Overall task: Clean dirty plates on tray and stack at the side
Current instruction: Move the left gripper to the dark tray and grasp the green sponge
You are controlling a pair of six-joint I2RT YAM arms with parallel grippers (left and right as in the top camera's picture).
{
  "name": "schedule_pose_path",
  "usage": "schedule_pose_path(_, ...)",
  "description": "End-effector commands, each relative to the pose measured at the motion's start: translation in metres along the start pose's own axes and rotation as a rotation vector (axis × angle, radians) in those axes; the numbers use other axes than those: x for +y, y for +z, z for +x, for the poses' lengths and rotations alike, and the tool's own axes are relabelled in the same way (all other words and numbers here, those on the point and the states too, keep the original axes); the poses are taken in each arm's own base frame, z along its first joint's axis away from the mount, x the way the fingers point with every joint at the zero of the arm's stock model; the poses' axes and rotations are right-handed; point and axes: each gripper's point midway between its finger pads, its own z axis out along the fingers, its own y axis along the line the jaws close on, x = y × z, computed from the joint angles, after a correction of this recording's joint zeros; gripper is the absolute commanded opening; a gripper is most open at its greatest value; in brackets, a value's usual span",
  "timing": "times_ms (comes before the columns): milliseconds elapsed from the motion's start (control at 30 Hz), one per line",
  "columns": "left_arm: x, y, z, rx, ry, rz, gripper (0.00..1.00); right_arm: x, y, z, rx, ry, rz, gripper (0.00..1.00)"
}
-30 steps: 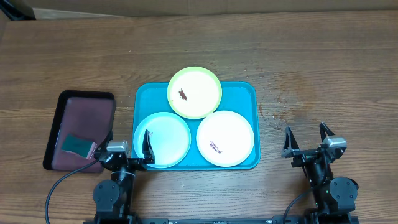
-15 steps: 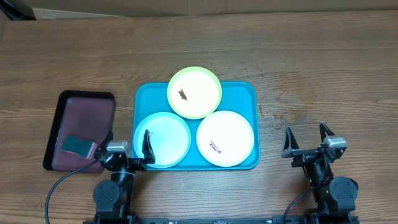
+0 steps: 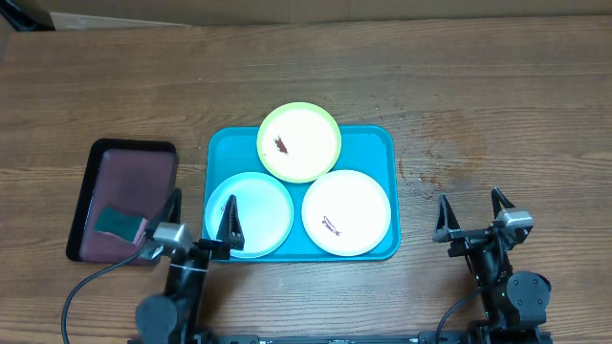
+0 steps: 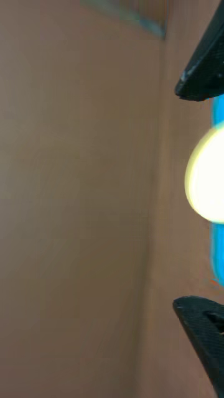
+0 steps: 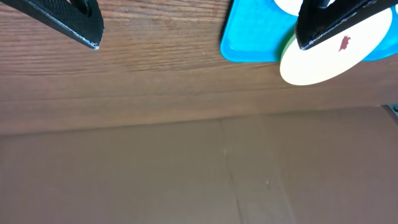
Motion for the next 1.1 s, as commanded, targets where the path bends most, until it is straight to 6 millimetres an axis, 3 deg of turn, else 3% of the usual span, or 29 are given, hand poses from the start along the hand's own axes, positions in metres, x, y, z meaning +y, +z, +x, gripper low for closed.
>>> schedule_pose_path(0, -0.033, -0.005, -0.028, -0.105, 0.016, 0.175, 1.0, -0.001, 0.0, 0.002, -0.004, -0.004, 0.004, 1.0)
schedule_pose_path(100, -0.037, -0.009, -0.062, -0.214, 0.123, 0.156, 1.0, -0.001, 0.0, 0.002, -0.004, -0.004, 0.004, 1.0)
schedule_pose_path(167, -0.025, -0.008, -0.074, -0.194, 0.144, 0.064, 1.0, -0.001, 0.0, 0.002, -0.004, -0.004, 0.004, 1.0)
schedule_pose_path(233, -0.001, -0.005, -0.07, -0.069, 0.163, -0.096, 1.0, -0.001, 0.0, 0.002, -0.004, -0.004, 0.004, 1.0)
schedule_pose_path(367, 0.045, -0.012, -0.034, 0.305, 0.203, -0.364, 1.0, -0.001, 0.0, 0.002, -0.004, -0.004, 0.004, 1.0)
schedule_pose_path(467, 0.054, -0.01, -0.006, 0.551, 0.186, -0.405, 1.0, -0.001, 0.0, 0.002, -0.004, -0.004, 0.004, 1.0)
schedule_pose_path(533, 0.06, -0.003, 0.002, 0.642, 0.179, -0.429, 1.0, -0.001, 0.0, 0.002, -0.004, -0.004, 0.004, 1.0)
schedule_pose_path(633, 0.068, 0.015, -0.006, 0.68, 0.175, -0.466, 1.0, -0.001, 0.0, 0.002, -0.004, -0.004, 0.004, 1.0)
schedule_pose_path(733, 0.083, 0.032, -0.036, 0.655, 0.169, -0.536, 1.0, -0.001, 0.0, 0.002, -0.004, -0.004, 0.004, 1.0)
schedule_pose_path(867, 0.109, 0.037, -0.07, 0.598, 0.112, -0.641, 1.0, -0.001, 0.0, 0.002, -0.004, -0.004, 0.004, 1.0)
schedule_pose_path(967, 0.118, 0.035, -0.066, 0.587, -0.033, -0.649, 1.0, -0.001, 0.0, 0.002, -0.004, -0.004, 0.004, 1.0)
schedule_pose_path(1067, 0.105, 0.036, -0.041, 0.658, -0.238, -0.566, 1.0, -0.001, 0.0, 0.002, -0.004, -0.004, 0.004, 1.0)
